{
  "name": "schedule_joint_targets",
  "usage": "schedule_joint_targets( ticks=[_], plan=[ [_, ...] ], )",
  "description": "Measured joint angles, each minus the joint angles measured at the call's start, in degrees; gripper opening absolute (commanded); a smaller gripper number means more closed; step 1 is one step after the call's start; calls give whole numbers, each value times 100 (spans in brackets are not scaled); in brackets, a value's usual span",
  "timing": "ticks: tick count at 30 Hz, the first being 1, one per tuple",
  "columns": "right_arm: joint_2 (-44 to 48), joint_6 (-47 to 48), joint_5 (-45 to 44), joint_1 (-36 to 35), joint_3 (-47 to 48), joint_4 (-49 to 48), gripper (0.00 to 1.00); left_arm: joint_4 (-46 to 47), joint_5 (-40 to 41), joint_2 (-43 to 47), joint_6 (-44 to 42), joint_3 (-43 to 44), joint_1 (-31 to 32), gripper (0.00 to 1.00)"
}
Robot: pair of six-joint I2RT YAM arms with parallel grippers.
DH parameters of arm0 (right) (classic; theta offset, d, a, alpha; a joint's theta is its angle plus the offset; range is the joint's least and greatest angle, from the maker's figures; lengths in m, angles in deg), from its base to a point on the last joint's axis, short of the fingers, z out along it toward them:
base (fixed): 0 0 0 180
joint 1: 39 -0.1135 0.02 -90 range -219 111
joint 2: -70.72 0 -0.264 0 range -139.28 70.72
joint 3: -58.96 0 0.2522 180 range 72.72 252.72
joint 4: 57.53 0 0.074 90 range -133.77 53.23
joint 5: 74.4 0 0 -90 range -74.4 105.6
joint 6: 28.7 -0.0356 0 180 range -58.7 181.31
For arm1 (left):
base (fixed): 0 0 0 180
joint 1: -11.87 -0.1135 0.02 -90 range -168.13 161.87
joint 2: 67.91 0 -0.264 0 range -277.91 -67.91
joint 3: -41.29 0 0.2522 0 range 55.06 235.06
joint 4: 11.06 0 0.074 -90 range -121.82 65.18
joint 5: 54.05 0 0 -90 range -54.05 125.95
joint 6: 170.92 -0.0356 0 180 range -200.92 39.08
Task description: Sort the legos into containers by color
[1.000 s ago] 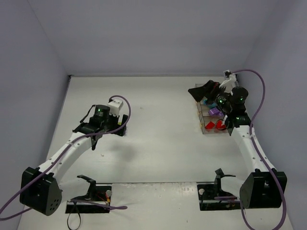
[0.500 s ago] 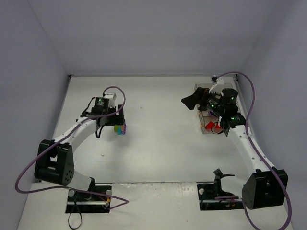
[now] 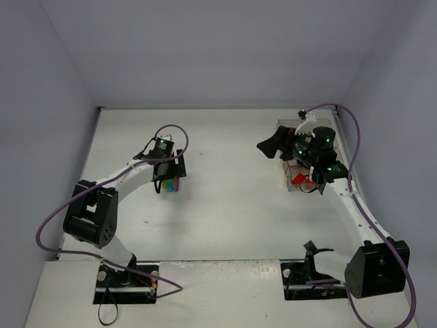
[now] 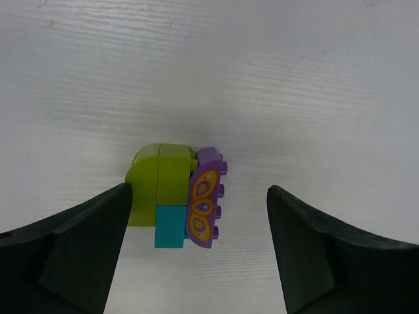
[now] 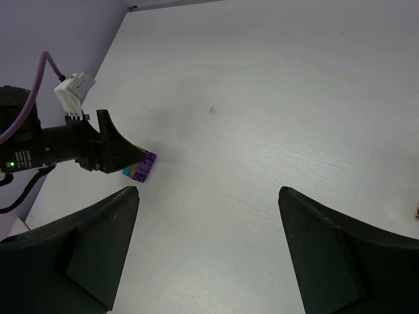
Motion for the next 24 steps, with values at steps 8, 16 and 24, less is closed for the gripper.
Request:
schedule_joint_targets(
  ticks=[8,16,24],
  plan=[
    [-4,22,-31,-7,0,37,84,-94,328,-188,111,170,140,72],
    [-7,42,-39,-76,-11,116,84,-319,610,-254,170,170,140,72],
    [-26,46,-39,-85,-55,151,84,-442,710,-264,164,170,140,70]
  ],
)
